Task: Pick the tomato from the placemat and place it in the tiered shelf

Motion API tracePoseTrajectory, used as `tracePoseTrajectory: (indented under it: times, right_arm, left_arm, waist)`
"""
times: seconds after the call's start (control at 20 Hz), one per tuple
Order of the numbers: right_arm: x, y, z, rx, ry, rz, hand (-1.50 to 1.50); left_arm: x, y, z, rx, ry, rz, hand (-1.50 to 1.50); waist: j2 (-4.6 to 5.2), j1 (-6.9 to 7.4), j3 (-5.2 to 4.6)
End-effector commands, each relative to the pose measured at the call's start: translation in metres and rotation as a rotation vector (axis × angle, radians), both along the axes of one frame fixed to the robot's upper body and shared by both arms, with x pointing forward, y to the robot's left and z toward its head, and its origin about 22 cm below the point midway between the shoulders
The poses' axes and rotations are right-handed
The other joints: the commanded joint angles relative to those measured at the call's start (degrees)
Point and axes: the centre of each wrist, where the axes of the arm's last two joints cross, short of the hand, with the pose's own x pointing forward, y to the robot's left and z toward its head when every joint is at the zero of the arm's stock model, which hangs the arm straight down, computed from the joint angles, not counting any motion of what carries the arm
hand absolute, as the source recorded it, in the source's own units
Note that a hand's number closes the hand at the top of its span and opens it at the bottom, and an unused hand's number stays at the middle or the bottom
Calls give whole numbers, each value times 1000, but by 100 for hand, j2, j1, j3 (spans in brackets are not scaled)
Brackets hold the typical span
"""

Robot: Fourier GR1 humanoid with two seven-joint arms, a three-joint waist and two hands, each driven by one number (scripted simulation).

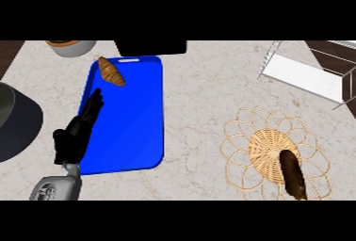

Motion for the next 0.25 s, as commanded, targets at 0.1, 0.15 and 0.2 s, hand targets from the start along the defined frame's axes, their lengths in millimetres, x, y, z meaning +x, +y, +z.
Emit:
tracePoseTrajectory:
  times: [0.1,0.15,0.2]
  right_arm:
    - [-80,10,3,62,63,45,-150]
    - [-96,-3,-3,29,86,60,-150]
    - [-111,-3,0,48,88,42,-150]
  left_arm:
    - [-9,-6,-10,-4,19,15,0]
    - [-14,-10,-14,9,16,10,0]
    - [-9,-8,-5,-1,-3,16,0]
  waist:
    - [-16,-76,0]
    - [-9,-100,11]
    - [-1,-67,9]
